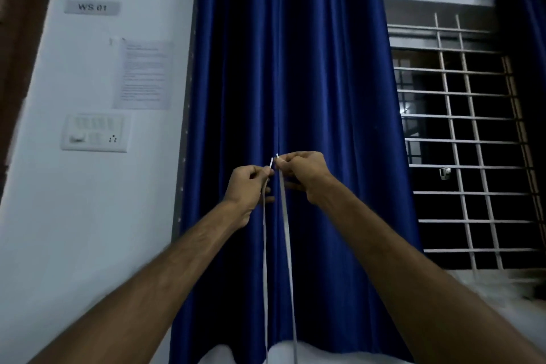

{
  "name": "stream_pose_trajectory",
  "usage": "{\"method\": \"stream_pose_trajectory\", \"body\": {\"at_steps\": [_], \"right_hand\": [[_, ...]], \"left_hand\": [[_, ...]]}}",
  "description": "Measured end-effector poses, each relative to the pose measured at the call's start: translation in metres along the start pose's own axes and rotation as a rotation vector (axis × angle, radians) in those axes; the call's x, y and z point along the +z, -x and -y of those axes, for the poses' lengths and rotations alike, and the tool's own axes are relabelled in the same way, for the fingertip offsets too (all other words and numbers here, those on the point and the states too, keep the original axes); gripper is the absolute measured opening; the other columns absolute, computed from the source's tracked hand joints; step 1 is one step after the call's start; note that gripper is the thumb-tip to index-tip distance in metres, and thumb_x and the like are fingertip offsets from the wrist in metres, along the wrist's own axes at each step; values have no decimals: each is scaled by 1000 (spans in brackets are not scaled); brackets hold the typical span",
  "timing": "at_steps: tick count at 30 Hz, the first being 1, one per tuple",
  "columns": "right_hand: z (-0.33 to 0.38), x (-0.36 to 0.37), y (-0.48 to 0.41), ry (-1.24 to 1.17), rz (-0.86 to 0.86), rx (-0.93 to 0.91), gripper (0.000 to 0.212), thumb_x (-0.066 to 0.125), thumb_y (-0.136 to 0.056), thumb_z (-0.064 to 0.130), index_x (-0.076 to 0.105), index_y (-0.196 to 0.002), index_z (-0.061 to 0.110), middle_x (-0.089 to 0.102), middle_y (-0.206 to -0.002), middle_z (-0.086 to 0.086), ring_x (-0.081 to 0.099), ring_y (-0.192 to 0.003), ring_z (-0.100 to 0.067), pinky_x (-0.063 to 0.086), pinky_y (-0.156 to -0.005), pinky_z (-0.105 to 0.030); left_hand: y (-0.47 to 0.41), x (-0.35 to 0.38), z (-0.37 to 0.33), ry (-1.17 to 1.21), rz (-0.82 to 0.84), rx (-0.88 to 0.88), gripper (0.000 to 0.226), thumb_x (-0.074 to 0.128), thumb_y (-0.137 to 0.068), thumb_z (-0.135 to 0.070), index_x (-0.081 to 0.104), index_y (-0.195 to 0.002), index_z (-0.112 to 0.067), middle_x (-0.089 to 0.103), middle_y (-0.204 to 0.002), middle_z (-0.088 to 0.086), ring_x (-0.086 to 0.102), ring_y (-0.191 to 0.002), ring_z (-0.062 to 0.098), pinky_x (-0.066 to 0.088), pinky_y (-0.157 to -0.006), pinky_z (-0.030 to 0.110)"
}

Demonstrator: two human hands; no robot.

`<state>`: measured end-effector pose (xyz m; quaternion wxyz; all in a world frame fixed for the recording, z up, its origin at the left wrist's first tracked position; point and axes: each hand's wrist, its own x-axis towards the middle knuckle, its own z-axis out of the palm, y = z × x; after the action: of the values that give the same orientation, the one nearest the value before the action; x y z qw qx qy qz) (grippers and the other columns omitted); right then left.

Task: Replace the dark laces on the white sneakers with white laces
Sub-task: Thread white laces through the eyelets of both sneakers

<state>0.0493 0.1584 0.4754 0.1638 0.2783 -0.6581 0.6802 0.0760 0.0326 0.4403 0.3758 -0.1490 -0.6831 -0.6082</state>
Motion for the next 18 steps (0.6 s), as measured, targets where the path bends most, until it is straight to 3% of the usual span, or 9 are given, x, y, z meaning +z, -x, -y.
{"method": "stream_pose_trajectory", "body": {"at_steps": [6, 9, 18], "right_hand": [[18, -3, -2, -13, -5, -23, 9, 67, -85, 8, 73, -87, 14, 69, -86, 2, 60, -80, -10, 53, -64, -26], [21, -7, -3, 38, -47, -74, 8, 69, -86, 11, 75, -91, 12, 70, -85, 3, 59, -75, -6, 48, -56, -18], [30, -16, -1, 84, -85, -119, 13, 65, -85, 7, 75, -93, 10, 70, -84, 5, 57, -73, -1, 37, -55, -13]], "left_hand": [[-13, 7, -27, -82, -40, 74, 18, 51, -100, -18, 67, -94, -9, 62, -75, 2, 59, -62, 9, 51, -54, 21], [-15, 8, -32, -99, -79, 100, 16, 56, -98, -18, 68, -97, -7, 65, -79, 2, 60, -61, 6, 48, -51, 16], [-18, 11, -38, -206, -83, 147, 12, 64, -93, -23, 70, -95, -12, 68, -89, 3, 61, -73, 13, 57, -65, 30]]}}
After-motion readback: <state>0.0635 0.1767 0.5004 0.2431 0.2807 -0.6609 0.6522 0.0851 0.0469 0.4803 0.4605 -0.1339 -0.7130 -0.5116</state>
